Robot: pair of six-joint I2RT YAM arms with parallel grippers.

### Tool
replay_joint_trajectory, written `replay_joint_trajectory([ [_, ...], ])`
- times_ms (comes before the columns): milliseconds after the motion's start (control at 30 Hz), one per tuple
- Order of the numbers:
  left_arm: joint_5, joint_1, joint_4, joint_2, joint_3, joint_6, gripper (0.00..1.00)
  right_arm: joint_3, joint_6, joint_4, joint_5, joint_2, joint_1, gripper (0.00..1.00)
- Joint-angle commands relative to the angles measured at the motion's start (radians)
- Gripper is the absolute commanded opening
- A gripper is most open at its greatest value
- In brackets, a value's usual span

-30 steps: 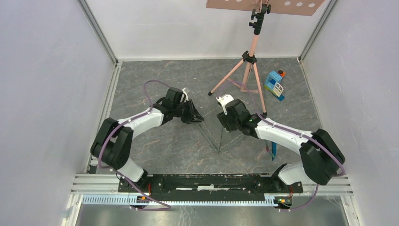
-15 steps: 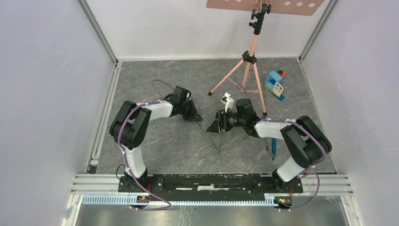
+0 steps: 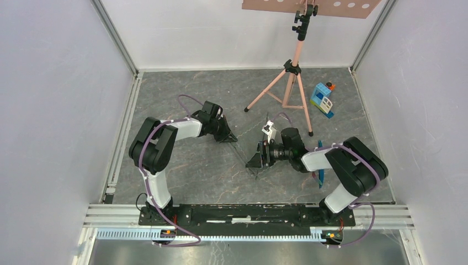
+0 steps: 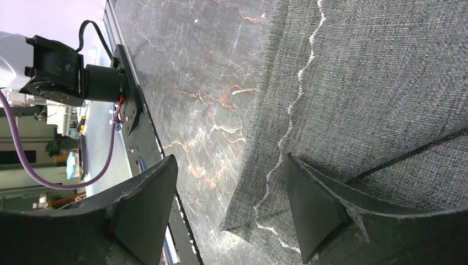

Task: Fold the napkin into a case and place the utensils inside
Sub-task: Smooth out the upper triangle-folded napkin at the center of the board.

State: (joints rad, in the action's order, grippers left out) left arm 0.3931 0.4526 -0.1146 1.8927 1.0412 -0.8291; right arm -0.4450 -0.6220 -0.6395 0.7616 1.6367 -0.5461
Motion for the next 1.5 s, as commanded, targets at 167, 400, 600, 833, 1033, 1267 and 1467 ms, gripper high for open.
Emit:
replay_joint_trajectory([
  [167, -0.065, -0.005, -0.037, 0.006, -0.049, -0.015, 0.02, -0.139, 0.033, 0.083, 0.013, -0.018, -0.028, 0.78],
  [400, -0.084, -0.006, -0.046, 0.011, -0.049, -0.016, 0.02, 0.051, -0.096, -0.149, 0.036, 0.006, -0.062, 0.77],
  [600, -0.094, -0.006, -0.057, 0.024, -0.046, -0.01, 0.02, 0.191, -0.071, -0.126, 0.053, -0.085, -0.078, 0.77],
  [833, -0.088, -0.008, -0.058, 0.028, -0.049, -0.005, 0.02, 0.038, 0.035, 0.11, 0.001, -0.186, -0.077, 0.78],
  [1033, -0.088, -0.008, -0.057, 0.025, -0.049, -0.005, 0.02, -0.035, 0.013, 0.078, -0.001, -0.115, -0.11, 0.78],
  [1267, -0.094, -0.008, -0.064, 0.028, -0.041, -0.002, 0.02, 0.171, -0.054, -0.083, -0.005, -0.096, -0.122, 0.78],
  [1467, -0.089, -0.012, -0.063, 0.036, -0.046, 0.005, 0.02, 0.242, -0.031, -0.019, 0.01, -0.197, -0.123, 0.77],
])
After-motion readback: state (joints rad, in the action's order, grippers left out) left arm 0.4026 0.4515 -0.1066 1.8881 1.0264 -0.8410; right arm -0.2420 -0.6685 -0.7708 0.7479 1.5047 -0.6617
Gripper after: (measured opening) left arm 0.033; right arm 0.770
